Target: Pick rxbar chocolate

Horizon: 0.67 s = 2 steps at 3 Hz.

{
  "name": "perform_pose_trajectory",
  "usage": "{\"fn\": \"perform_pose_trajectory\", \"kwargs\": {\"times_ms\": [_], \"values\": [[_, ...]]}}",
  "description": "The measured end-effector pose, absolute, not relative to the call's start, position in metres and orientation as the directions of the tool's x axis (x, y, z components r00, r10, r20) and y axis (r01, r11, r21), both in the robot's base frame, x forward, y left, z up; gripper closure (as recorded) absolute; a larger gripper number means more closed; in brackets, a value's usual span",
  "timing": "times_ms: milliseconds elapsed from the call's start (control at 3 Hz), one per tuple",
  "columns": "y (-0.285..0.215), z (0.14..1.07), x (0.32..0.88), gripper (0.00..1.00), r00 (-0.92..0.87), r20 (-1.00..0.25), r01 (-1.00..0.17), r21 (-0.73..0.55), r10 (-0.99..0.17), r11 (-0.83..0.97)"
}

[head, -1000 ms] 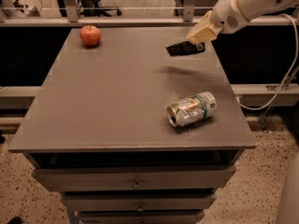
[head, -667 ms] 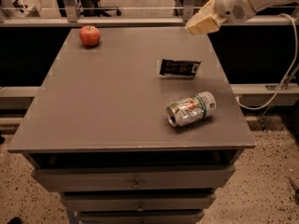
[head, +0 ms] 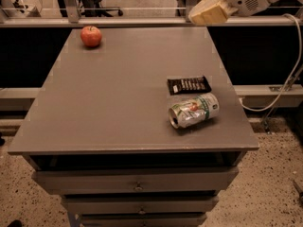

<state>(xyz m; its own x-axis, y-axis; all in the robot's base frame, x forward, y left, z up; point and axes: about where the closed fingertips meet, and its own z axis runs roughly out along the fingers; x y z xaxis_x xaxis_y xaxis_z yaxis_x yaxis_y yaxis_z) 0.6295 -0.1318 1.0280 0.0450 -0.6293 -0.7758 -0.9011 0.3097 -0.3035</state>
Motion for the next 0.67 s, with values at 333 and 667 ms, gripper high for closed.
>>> {"fn": "perform_pose_trajectory", "kwargs": {"times_ms": [333,667], "values": [[-0.129,0.995,0.621,0.57,0.005,-0.745,-0.922,-0.262,-0.667,0.286],[-0.125,0.951,0.619,0.35,-0.053,-0.706,-0.942,-0.200,-0.706,0.271]]}}
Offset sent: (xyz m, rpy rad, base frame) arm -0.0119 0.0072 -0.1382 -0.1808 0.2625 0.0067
